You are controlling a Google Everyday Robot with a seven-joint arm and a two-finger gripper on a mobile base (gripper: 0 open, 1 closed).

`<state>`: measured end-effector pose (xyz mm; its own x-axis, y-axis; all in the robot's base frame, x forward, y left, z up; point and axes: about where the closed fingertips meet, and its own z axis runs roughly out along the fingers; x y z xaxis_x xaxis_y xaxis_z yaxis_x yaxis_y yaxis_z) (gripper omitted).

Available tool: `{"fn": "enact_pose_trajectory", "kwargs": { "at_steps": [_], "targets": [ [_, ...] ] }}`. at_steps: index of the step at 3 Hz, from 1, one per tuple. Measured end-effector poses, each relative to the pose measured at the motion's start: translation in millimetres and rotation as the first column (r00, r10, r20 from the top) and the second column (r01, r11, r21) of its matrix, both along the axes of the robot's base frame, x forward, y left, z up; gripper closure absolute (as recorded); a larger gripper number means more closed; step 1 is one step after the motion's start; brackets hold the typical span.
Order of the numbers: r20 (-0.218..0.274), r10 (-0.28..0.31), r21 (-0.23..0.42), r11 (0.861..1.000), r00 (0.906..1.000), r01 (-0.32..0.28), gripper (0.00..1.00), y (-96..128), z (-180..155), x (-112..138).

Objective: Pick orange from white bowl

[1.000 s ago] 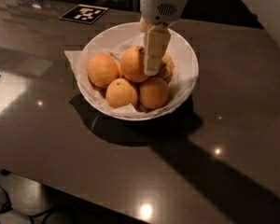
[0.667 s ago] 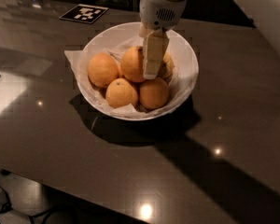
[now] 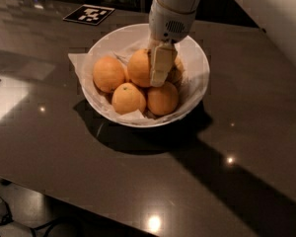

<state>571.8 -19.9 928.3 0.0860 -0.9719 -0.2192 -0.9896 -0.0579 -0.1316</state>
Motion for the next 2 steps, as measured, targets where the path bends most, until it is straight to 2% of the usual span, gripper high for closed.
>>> {"fn": "enact_pose_trajectory", "kwargs": {
  "at_steps": [2],
  "targets": [
    [0.012, -0.001, 0.008, 1.000, 0.9999, 0.001, 0.84, 2.6, 0.7, 2.8]
  ]
}}
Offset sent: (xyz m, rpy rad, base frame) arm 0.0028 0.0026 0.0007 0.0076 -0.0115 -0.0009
